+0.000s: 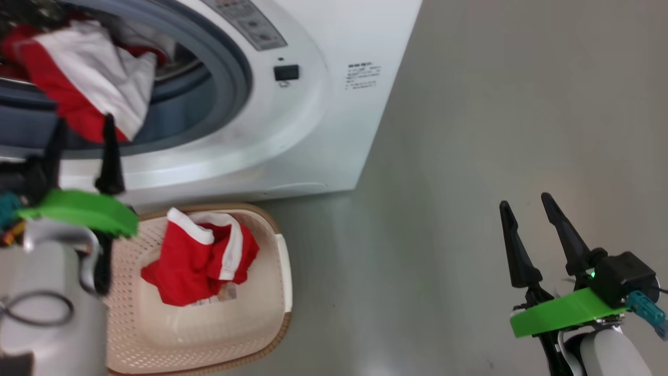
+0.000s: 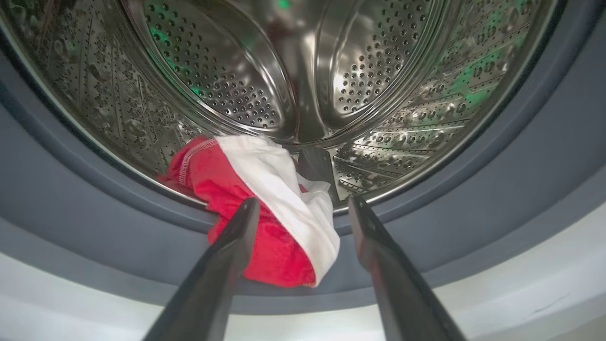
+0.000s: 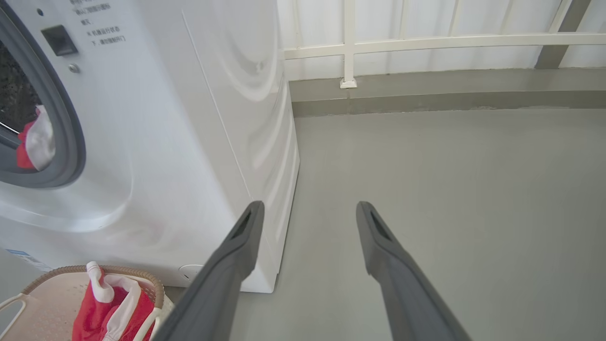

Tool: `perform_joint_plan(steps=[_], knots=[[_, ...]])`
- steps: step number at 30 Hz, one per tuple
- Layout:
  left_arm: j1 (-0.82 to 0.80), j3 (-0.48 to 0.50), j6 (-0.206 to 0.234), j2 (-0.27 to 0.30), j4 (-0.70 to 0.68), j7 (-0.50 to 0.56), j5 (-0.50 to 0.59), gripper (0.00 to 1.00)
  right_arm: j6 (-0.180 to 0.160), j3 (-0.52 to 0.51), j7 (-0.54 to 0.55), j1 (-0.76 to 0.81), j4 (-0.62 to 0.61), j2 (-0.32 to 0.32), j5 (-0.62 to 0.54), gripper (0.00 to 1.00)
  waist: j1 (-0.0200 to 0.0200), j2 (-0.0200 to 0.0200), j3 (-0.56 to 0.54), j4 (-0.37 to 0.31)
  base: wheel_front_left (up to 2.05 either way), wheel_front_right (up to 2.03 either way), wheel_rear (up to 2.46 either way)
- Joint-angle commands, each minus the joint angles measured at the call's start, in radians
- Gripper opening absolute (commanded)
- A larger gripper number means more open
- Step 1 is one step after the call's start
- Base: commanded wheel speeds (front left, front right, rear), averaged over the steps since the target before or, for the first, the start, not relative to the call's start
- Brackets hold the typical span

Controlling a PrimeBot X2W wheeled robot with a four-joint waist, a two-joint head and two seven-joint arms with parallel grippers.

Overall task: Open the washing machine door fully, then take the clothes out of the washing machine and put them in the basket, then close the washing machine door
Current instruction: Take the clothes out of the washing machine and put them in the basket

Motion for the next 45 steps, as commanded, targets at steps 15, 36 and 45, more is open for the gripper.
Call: perform_joint_plan(steps=[15, 36, 45], knots=[[-0.309, 0.045, 0.039, 0.159, 0.337, -0.005, 0.036, 1.00, 0.006, 0.074, -0.007, -0.065, -0.034, -0.002, 0.037, 1.00, 0.0000, -0.0001, 0.114, -0.108, 0.00, 0.00, 0.00], [-0.357, 0.000, 0.068, 0.218, 0.507, -0.005, 0.080, 0.00, 0.006, 0.098, -0.007, -0.074, -0.038, -0.002, 0.054, 1.00, 0.0000, -0.0001, 0.118, -0.148, 0.00, 0.00, 0.00], [-0.328, 0.015, 0.050, 0.200, 0.431, -0.005, 0.052, 0.00, 0.006, 0.091, -0.007, -0.074, -0.037, -0.002, 0.049, 1.00, 0.0000, -0.0001, 0.104, -0.136, 0.00, 0.00, 0.00]])
